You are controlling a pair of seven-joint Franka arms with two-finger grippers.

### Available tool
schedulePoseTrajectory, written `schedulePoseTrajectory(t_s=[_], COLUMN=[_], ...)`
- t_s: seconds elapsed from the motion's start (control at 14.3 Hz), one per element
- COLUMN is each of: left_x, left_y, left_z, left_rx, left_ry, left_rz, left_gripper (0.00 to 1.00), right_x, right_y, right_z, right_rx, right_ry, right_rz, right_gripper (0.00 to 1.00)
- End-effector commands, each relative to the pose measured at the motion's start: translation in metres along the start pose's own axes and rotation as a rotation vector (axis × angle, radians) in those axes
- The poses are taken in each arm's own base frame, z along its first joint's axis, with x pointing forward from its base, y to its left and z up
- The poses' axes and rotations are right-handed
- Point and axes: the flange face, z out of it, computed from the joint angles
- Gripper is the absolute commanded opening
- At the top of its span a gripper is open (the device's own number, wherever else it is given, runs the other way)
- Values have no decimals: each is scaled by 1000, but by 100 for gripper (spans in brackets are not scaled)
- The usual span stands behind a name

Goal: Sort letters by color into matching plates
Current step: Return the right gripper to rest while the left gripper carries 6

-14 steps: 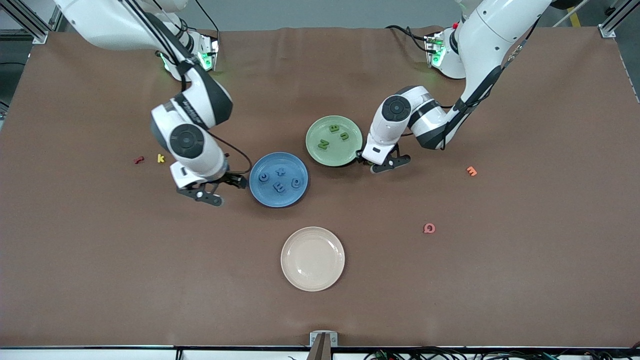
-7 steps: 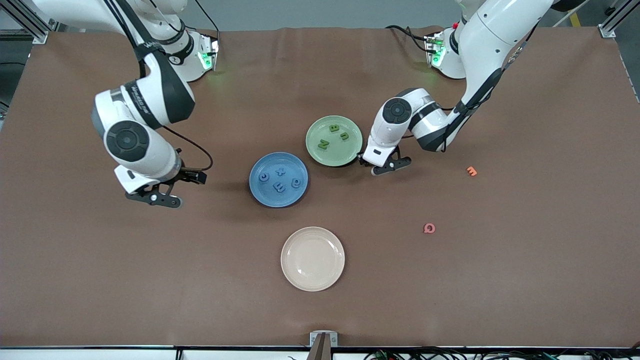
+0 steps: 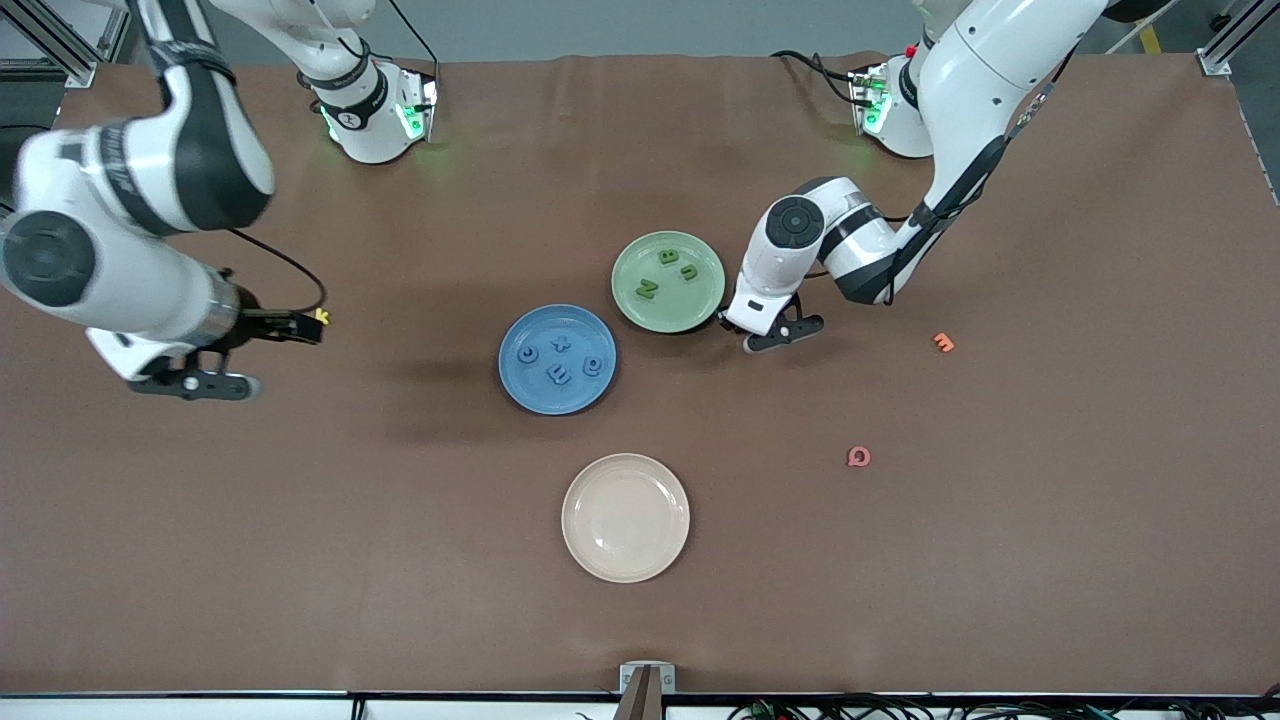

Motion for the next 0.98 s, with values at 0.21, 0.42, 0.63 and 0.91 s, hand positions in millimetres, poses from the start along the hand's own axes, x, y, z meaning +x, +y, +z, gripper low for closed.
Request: schedulePoseTrajectory(t_s=[0.21, 0.42, 0.63, 0.91], left_x=[9, -2, -21, -70], left_y=[1, 23, 54, 82], left_z=[-16, -35, -59, -50], left_rx=[10, 20, 51, 77], left_ry=[34, 22, -15, -40], left_rz=[-4, -6, -49, -42], left_gripper=[24, 24, 24, 24], right_x=[-20, -36, -52, -64], right_y=[30, 31, 31, 42], right_z=[-69, -91, -113, -123], right_rx=[25, 28, 33, 90], right_ry=[22, 61, 104, 96], right_rz=[-25, -23, -21, -4], right_gripper=[100, 100, 100, 100])
